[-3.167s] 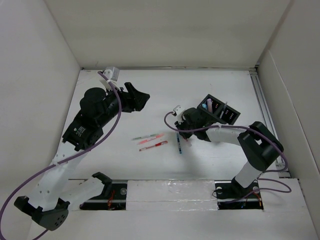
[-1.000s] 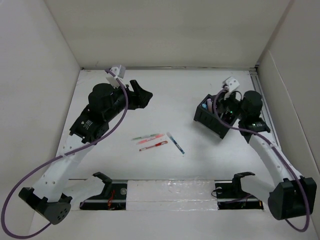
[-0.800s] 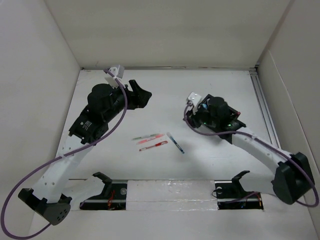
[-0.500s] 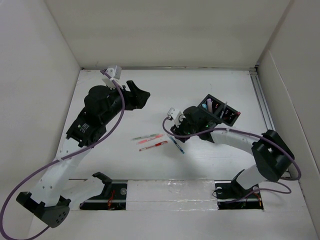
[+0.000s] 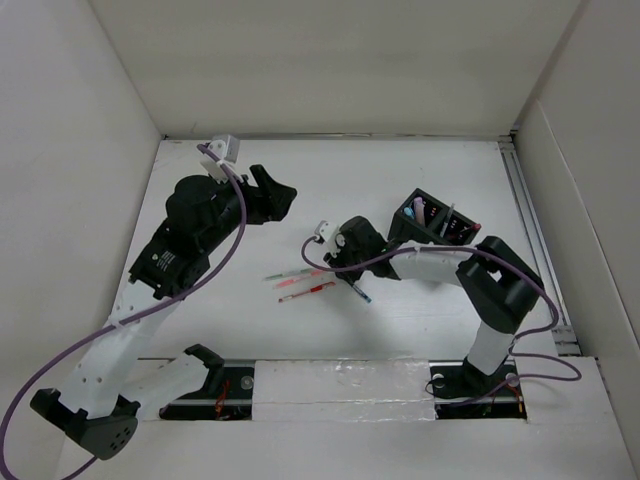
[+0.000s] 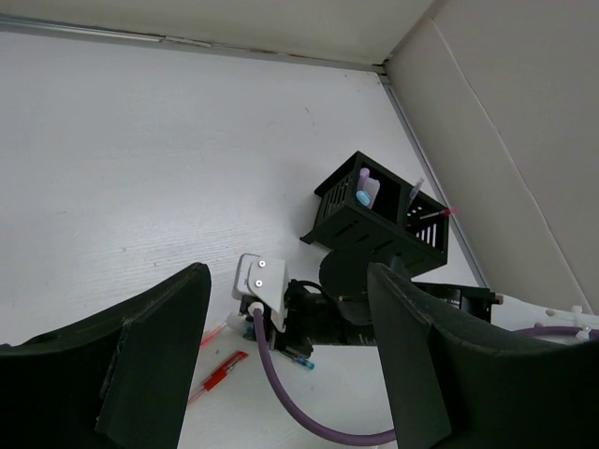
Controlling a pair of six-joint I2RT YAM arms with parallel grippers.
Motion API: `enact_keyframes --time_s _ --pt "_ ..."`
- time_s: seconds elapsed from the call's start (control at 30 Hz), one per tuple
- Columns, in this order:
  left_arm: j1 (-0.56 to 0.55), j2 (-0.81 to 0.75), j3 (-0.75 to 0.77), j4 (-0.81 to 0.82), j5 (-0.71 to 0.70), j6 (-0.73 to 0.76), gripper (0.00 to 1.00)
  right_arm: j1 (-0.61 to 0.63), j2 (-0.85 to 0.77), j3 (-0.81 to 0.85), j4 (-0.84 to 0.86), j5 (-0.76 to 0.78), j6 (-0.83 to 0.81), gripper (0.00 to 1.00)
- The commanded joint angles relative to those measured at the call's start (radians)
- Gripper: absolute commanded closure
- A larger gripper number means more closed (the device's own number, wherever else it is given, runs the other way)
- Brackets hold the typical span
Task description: Organize the desk
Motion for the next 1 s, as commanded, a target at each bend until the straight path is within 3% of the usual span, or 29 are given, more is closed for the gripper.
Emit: enact_keyframes --time_s 0.0,0.03,0.1,0.17,0.37,0.57,0.73,0.87,0.97 --pt "-0.004 -0.028 0.002 0.014 -0.012 0.009 0.36 0.006 0.021 0.025 0.028 0.058 0.020 0.69" --pt "-0.004 -0.028 0.003 0.007 -0.013 0.010 0.36 0.006 0.019 0.020 0.030 0.067 0.023 0.73" --pt "-0.004 -0.031 0.009 0.004 -0.019 0.013 0.36 0.006 0.015 0.019 0.027 0.075 0.025 0.93" --pt "-0.004 -0.029 0.017 -0.002 -0.021 0.018 0.36 -0.007 -0.022 0.019 0.022 0.064 0.025 1.00" --pt "-0.004 -0.011 0.034 0.001 -0.015 0.024 0.36 -0.080 -0.267 0.065 0.002 0.029 0.003 1.00" --pt "-0.004 0.020 0.040 0.020 0.025 0.019 0.36 -0.325 -0.512 0.063 0.074 -0.084 -0.009 1.00" --pt "-0.004 0.032 0.037 0.027 0.040 0.016 0.36 -0.610 -0.681 -0.128 0.385 -0.281 0.124 1.00" --pt "-0.004 0.037 0.025 0.037 0.043 0.010 0.36 -0.730 -0.669 -0.243 0.598 -0.447 0.274 1.00" --pt "-0.004 0.052 0.029 0.040 0.051 0.010 0.36 -0.784 -0.660 -0.324 0.674 -0.453 0.322 1.00"
